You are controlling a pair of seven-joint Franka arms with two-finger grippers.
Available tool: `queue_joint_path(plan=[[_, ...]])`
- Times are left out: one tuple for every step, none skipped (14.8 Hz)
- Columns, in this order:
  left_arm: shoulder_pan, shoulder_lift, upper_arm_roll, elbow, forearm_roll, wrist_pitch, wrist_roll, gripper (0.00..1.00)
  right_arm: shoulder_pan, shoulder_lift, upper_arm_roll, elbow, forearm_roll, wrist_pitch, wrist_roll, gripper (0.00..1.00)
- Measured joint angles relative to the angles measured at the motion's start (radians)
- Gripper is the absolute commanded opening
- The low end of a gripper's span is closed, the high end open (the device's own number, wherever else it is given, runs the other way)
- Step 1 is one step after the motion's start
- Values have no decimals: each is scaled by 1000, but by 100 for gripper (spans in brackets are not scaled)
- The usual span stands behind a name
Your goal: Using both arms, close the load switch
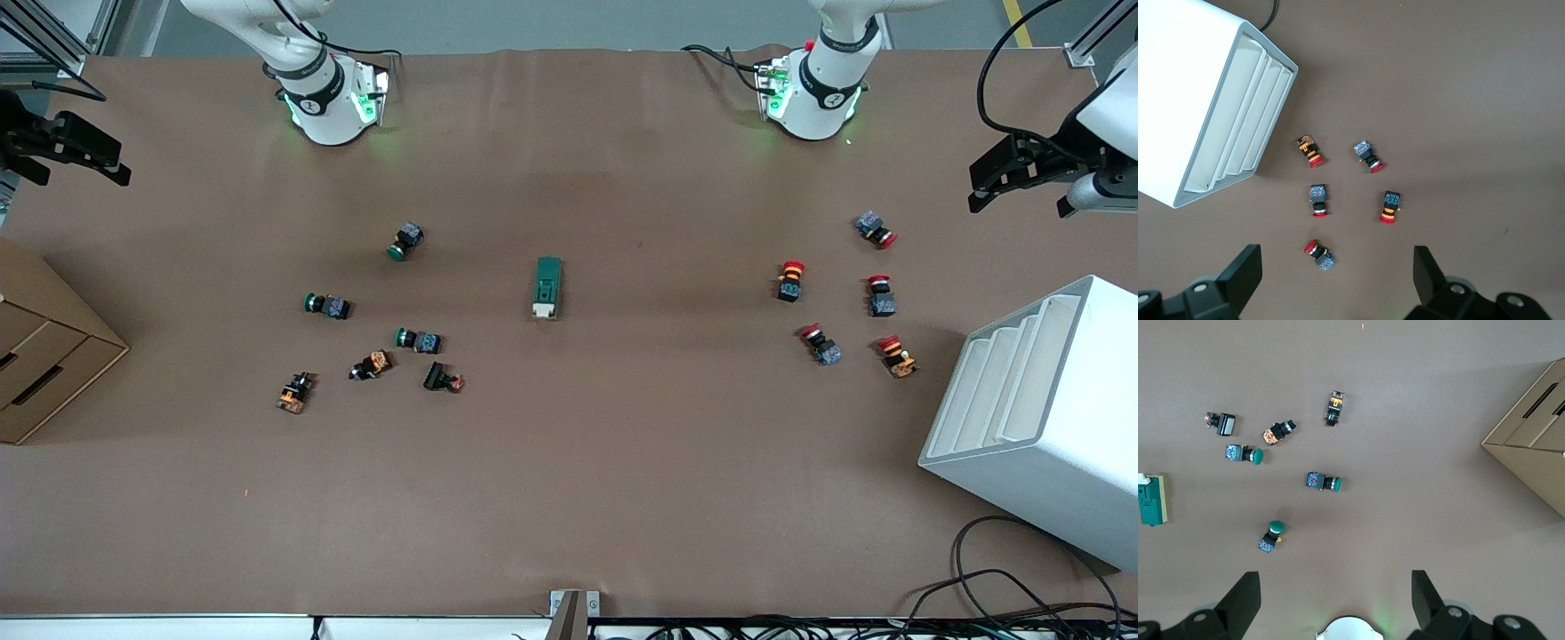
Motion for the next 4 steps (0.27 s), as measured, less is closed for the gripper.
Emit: queue_joint_path(plan=[[2, 0, 1, 0, 0, 0, 0, 100, 0, 0, 0, 0, 1, 0, 0, 100], [3, 0, 2, 0, 0, 0, 0, 100, 0, 0, 0, 0, 5, 0, 0, 100], [4, 0, 4, 1, -1, 0, 0, 100, 0, 0, 0, 0, 12, 0, 0, 100], [4, 0, 5, 3, -1, 0, 0, 100, 0, 0, 0, 0, 21, 0, 0, 100]])
